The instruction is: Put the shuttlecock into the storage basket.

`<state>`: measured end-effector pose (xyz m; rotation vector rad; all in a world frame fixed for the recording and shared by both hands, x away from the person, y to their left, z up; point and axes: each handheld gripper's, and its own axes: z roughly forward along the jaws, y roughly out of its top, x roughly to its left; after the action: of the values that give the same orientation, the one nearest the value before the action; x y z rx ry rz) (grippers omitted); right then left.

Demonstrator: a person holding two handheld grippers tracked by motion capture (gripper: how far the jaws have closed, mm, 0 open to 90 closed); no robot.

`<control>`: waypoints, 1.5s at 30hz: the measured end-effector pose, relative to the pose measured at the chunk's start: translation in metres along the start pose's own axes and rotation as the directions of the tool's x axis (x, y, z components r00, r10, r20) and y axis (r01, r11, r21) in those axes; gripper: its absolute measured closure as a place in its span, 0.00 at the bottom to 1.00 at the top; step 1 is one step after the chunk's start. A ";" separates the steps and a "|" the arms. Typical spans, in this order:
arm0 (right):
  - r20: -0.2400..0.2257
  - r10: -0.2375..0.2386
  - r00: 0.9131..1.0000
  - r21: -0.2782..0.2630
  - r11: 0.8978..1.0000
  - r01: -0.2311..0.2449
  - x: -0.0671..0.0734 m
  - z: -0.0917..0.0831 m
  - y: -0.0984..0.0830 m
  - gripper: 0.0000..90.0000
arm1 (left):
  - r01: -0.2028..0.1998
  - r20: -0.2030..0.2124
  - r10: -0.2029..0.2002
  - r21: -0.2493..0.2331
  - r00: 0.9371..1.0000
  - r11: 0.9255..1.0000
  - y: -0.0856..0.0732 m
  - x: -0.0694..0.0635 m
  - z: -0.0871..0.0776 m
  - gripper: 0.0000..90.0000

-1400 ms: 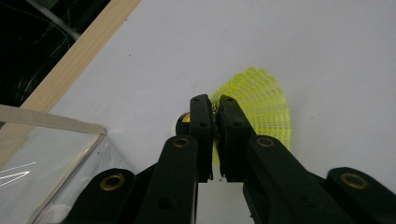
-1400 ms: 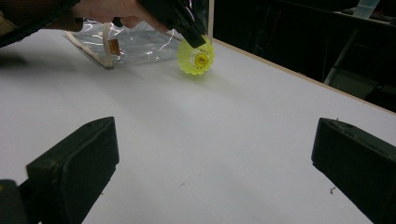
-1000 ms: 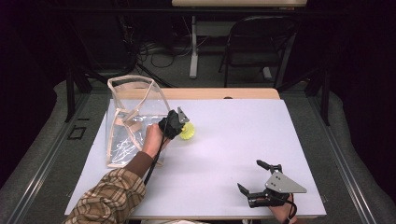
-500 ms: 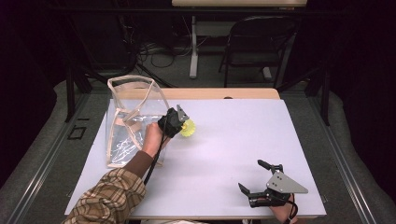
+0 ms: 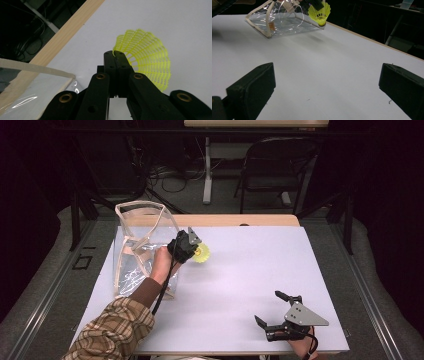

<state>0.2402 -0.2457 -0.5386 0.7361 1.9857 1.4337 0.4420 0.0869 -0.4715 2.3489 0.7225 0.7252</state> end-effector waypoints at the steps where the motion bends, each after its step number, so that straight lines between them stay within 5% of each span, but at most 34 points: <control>1: 0.000 0.000 1.000 0.002 1.000 0.000 0.000 0.000 0.000 0.00 | 0.003 0.000 -0.003 -0.005 1.000 1.000 0.000 0.000 -0.001 1.00; 45: -0.007 0.008 1.000 0.036 0.999 -0.007 -0.001 0.002 -0.001 0.00 | -0.033 0.023 0.034 -0.033 0.999 0.999 0.022 0.009 -0.022 1.00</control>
<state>0.2423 -0.2450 -0.5404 0.7558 2.0214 1.4098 0.4416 0.0848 -0.4392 2.3413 0.6573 0.7169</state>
